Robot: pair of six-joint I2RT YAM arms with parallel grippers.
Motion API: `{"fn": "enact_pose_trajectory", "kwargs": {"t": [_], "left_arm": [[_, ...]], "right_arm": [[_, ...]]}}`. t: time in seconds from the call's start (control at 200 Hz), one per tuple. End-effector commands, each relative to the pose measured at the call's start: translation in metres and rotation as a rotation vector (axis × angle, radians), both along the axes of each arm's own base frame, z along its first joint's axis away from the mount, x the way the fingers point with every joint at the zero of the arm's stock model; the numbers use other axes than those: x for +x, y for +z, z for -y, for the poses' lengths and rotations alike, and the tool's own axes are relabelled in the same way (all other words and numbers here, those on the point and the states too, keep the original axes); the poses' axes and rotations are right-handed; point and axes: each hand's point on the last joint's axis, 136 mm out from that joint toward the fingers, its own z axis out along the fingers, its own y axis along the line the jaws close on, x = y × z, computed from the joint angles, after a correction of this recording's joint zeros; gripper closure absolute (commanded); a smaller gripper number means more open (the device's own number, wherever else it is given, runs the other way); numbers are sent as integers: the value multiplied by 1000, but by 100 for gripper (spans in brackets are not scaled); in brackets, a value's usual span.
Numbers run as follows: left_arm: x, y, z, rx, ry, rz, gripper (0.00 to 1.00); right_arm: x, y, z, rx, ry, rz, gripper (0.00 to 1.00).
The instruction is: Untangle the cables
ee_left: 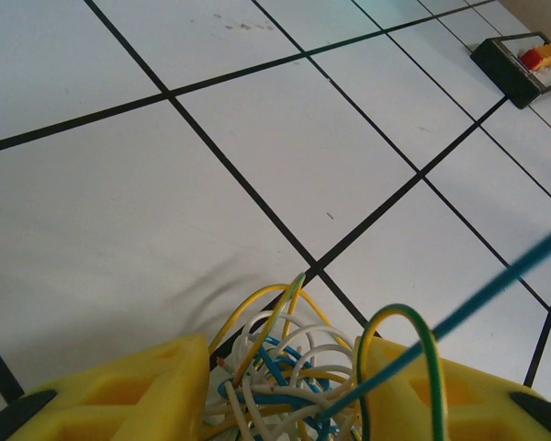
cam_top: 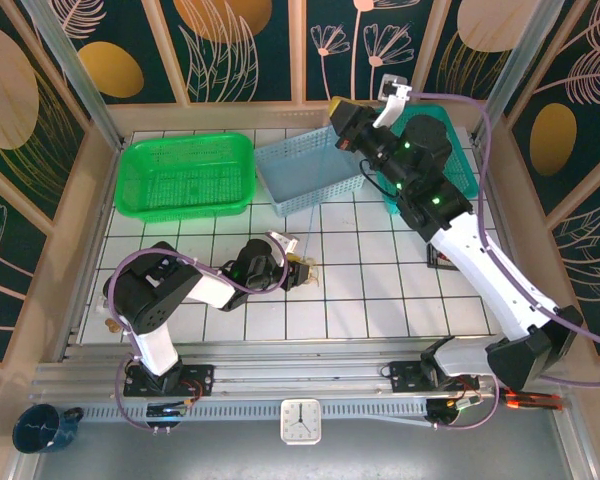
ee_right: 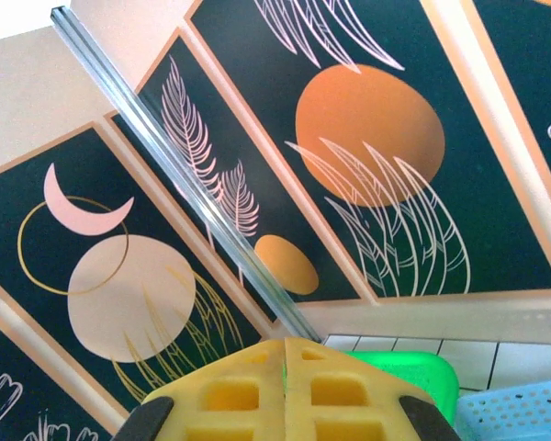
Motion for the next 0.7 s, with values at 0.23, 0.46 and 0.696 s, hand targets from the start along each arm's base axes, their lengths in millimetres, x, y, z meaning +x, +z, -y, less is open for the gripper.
{"fn": "enact_pose_trajectory", "kwargs": {"t": [0.23, 0.46, 0.696], "left_arm": [[-14, -18, -7, 32, -8, -59, 55], [-16, -22, -9, 36, -6, -66, 54], [-17, -23, -10, 33, -5, -69, 54]], "right_arm": [[-16, 115, 43, 149, -91, 275, 100], [-32, 151, 63, 199, -114, 356, 100], [-37, 159, 69, 211, -90, 364, 100]]}}
